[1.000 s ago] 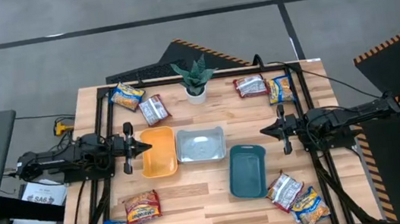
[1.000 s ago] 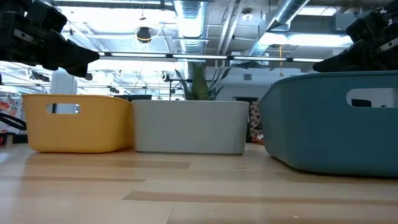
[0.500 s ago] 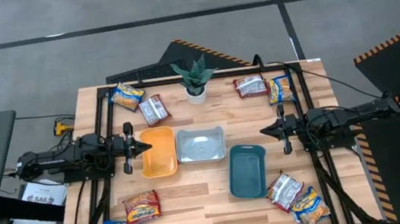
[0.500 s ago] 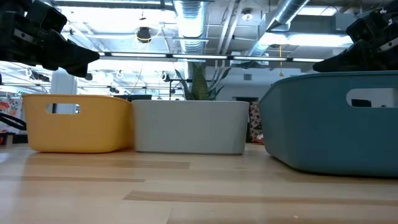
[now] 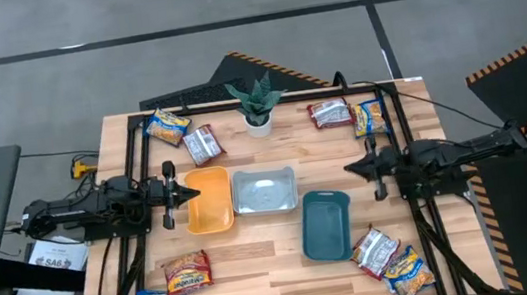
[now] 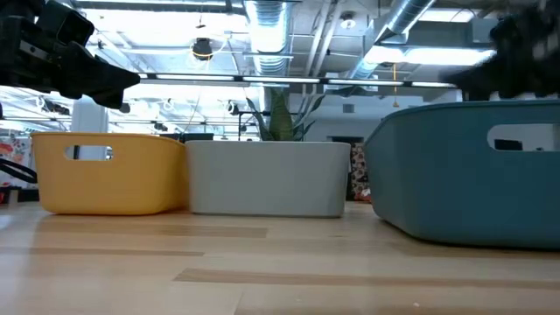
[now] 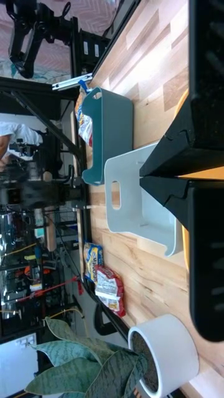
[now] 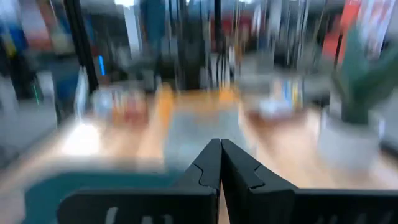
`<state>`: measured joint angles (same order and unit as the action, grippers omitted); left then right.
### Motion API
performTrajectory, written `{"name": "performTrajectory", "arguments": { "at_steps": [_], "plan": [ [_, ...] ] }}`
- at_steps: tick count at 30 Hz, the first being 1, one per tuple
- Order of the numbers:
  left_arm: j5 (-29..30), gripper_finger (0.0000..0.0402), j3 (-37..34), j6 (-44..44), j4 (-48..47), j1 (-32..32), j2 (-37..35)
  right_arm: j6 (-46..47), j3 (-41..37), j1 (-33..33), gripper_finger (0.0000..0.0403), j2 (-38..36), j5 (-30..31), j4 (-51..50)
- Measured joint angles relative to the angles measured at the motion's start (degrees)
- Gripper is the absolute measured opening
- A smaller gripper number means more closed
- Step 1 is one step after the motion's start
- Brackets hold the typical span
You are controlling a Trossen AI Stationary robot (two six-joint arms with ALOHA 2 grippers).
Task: Sort Maruchan noodles
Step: Put the top right red noodle pack into the blue bin
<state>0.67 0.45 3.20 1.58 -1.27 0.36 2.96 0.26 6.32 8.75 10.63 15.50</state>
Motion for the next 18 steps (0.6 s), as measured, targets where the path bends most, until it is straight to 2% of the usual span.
{"name": "performTrajectory", "arguments": {
  "at_steps": [2, 6, 11, 18],
  "plan": [
    [0.0, 0.0, 0.0, 0.0, 0.01, 0.01, 0.0, 0.03, -0.01, -0.68, 0.0031, 1.49, 0.05, 11.0],
    [0.0, 0.0, 0.02, 0.0, 0.0, 0.0, 0.0, 0.46, 0.66, -2.82, 0.0032, 6.71, 2.25, 25.84],
    [0.01, 0.0, 0.01, 0.0, -0.01, 0.01, 0.0, 3.68, 8.11, -8.77, 0.0063, 21.36, 11.58, 22.54],
    [0.02, 0.0, 0.02, 0.0, -0.01, 0.0, 0.0, 12.64, 24.01, -24.47, 0.0167, 44.22, 20.04, -2.05]
  ]
}}
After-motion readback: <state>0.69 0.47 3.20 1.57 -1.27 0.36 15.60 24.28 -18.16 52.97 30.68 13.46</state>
